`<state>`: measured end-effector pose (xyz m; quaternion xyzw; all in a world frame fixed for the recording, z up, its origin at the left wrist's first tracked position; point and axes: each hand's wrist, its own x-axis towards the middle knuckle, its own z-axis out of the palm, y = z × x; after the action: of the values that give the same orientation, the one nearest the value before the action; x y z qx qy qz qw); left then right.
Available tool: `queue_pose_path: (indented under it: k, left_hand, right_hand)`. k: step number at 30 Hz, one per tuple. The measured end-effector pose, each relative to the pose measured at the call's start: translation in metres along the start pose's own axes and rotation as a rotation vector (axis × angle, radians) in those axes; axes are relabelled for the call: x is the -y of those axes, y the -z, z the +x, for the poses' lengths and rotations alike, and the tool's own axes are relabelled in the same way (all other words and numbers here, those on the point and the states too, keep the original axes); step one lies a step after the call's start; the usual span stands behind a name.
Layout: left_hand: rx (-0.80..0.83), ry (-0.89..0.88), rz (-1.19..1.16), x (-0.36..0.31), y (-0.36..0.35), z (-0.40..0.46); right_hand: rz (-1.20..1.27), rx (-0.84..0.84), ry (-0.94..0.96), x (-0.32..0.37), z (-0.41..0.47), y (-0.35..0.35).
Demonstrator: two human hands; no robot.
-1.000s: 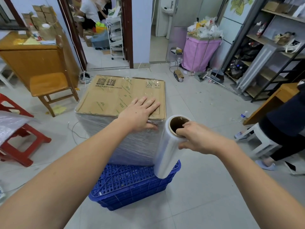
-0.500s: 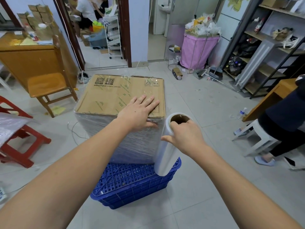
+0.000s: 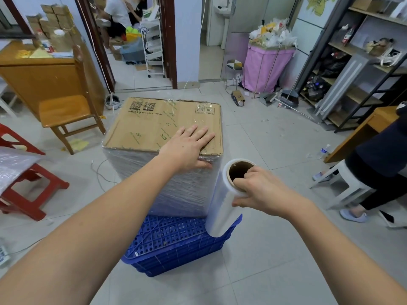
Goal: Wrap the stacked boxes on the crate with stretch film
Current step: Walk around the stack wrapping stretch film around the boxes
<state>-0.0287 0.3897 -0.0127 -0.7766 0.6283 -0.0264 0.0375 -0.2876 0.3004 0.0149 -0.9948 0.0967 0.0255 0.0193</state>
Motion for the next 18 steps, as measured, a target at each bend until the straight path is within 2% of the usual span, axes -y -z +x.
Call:
queue_pose_path:
  k: [7,12,14,18]
  left_hand:
    - [-0.005,0.000,-0.009,0.001,-0.001,0.000]
    - [-0.001,0.001,0.000,-0.001,0.000,-0.001]
    - [0.007,0.005,-0.002,-0.002,0.001,-0.001]
    - [0.002,0.008,-0.003,-0.004,-0.001,-0.001]
  right_hand:
    - [0.031,0.078,-0.001,-0.001,-0.005,0.004]
    - [0.051,0.157,-0.124,-0.002,-0.004,0.007]
    - [0.029,0.122,-0.152,0.002,-0.002,0.007]
    - [-0.066,-0.051,-0.260,0.028,0.015,-0.008]
